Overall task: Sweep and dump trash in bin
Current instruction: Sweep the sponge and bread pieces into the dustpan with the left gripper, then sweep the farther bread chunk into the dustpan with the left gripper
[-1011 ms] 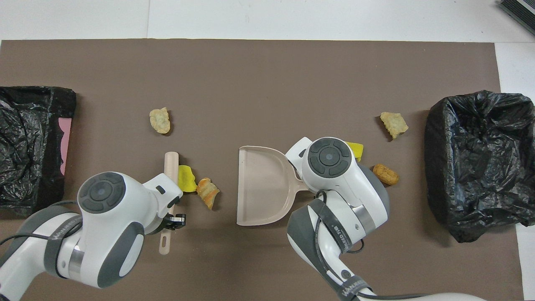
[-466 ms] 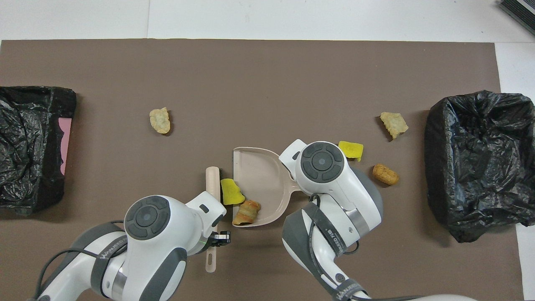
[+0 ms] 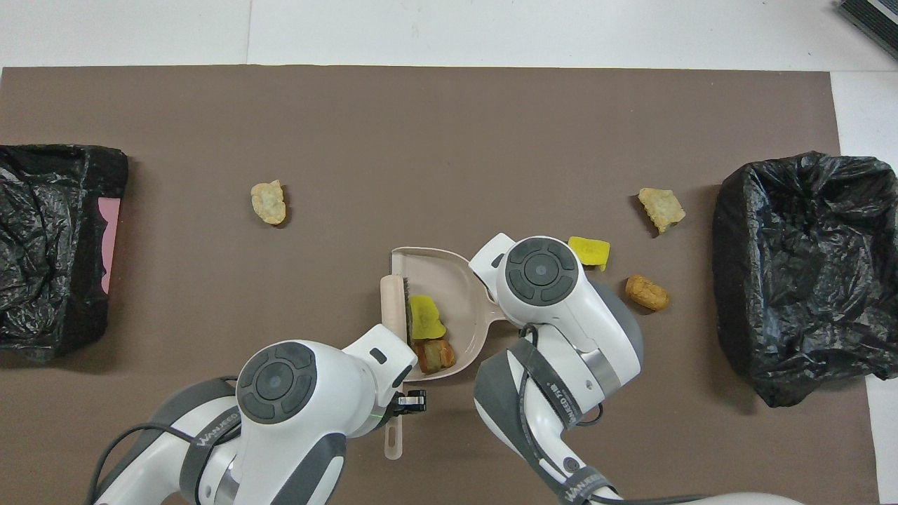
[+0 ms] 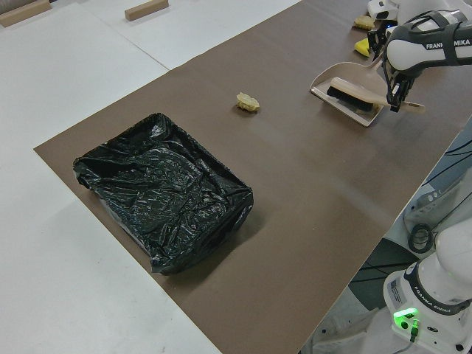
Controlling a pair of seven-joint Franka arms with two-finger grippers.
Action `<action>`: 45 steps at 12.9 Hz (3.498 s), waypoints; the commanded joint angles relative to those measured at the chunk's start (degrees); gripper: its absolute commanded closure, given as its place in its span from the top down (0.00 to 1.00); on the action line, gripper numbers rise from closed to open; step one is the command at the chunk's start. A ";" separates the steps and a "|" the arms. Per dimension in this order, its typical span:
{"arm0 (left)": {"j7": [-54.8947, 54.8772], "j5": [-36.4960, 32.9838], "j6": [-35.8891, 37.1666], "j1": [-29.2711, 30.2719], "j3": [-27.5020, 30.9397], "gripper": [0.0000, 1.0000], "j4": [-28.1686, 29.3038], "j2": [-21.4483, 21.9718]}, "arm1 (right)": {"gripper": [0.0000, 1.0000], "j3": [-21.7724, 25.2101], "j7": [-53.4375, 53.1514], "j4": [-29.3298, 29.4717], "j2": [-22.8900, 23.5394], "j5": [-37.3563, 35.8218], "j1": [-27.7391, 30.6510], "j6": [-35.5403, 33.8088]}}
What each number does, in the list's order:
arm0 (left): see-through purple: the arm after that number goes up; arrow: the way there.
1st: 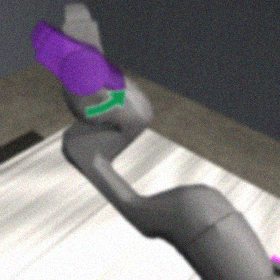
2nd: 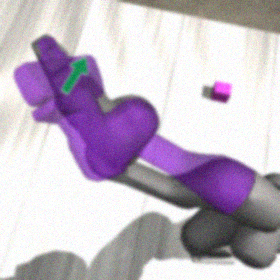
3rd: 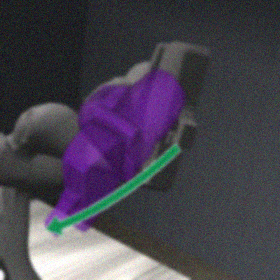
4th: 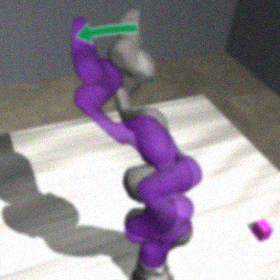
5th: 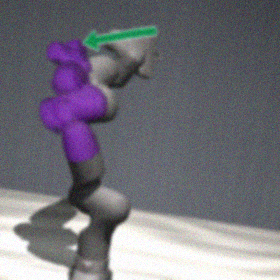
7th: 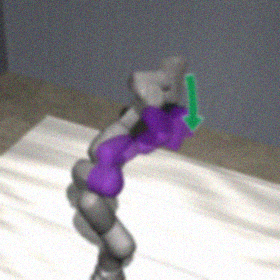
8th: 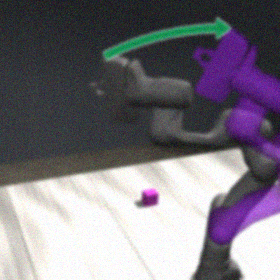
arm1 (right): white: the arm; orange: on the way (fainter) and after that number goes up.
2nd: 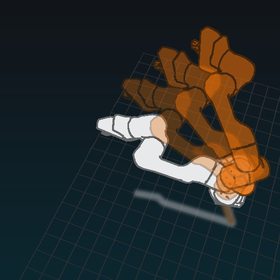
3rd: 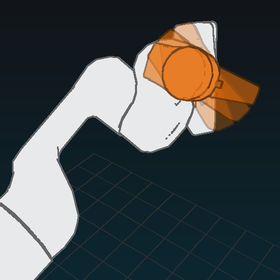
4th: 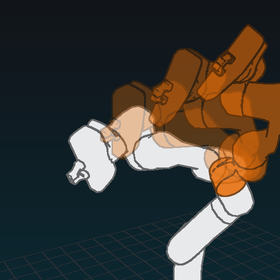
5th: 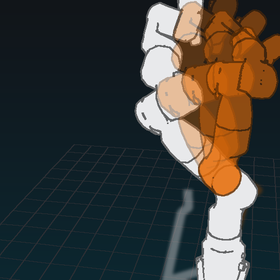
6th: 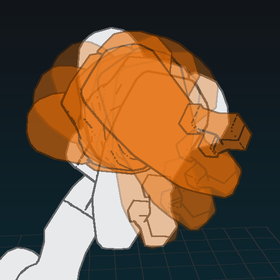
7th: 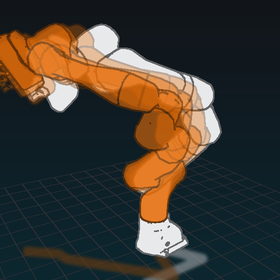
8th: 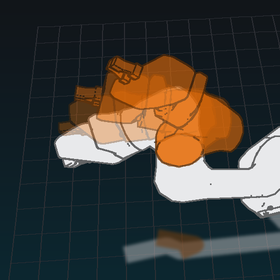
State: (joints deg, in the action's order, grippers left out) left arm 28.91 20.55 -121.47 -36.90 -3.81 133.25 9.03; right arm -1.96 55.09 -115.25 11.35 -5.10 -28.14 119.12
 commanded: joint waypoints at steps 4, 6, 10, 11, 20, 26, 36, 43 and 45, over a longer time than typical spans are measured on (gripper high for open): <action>-0.87 -10.40 5.01 9.29 0.74 0.00 -5.54 -2.07 | 0.00 -0.32 1.25 2.66 1.04 -0.61 1.60 -2.67; -4.36 -15.43 5.01 14.99 0.74 0.00 -8.78 -4.70 | 0.00 -0.32 0.64 3.53 1.04 -0.61 1.51 -3.19; -19.29 -20.81 5.01 25.98 0.74 0.00 -15.98 -10.07 | 0.00 -0.24 0.37 4.33 0.96 -0.79 1.25 -5.13; -23.68 -21.42 5.01 28.70 0.74 0.00 -17.31 -11.21 | 0.00 -0.15 0.20 4.33 0.87 -0.88 1.25 -5.56; -42.16 -26.70 3.70 35.32 0.74 0.00 -17.34 -17.04 | 0.00 -0.24 -5.25 2.57 -0.10 -4.39 0.28 -4.78; -44.12 -25.82 4.14 28.14 0.12 0.00 -8.64 -11.68 | 0.00 -0.32 -5.25 2.40 -0.10 -4.39 0.37 -4.51; -23.58 -12.21 0.55 7.75 0.21 0.00 -2.38 -6.48 | 0.00 -0.32 -4.55 1.96 -0.10 -4.30 1.07 -4.43; -10.89 -6.22 -0.62 1.83 0.21 0.00 -6.60 -7.62 | 0.00 -0.41 0.63 1.95 0.34 -3.16 4.32 -4.43; -9.85 -4.39 2.88 2.54 0.73 0.00 -8.96 -6.92 | 0.00 -0.41 5.71 2.66 0.78 -0.72 6.25 -3.47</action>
State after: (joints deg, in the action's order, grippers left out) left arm 17.91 14.13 -122.33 -34.68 -3.94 126.49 0.87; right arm -1.89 56.27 -112.84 11.76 -7.74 -24.23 114.95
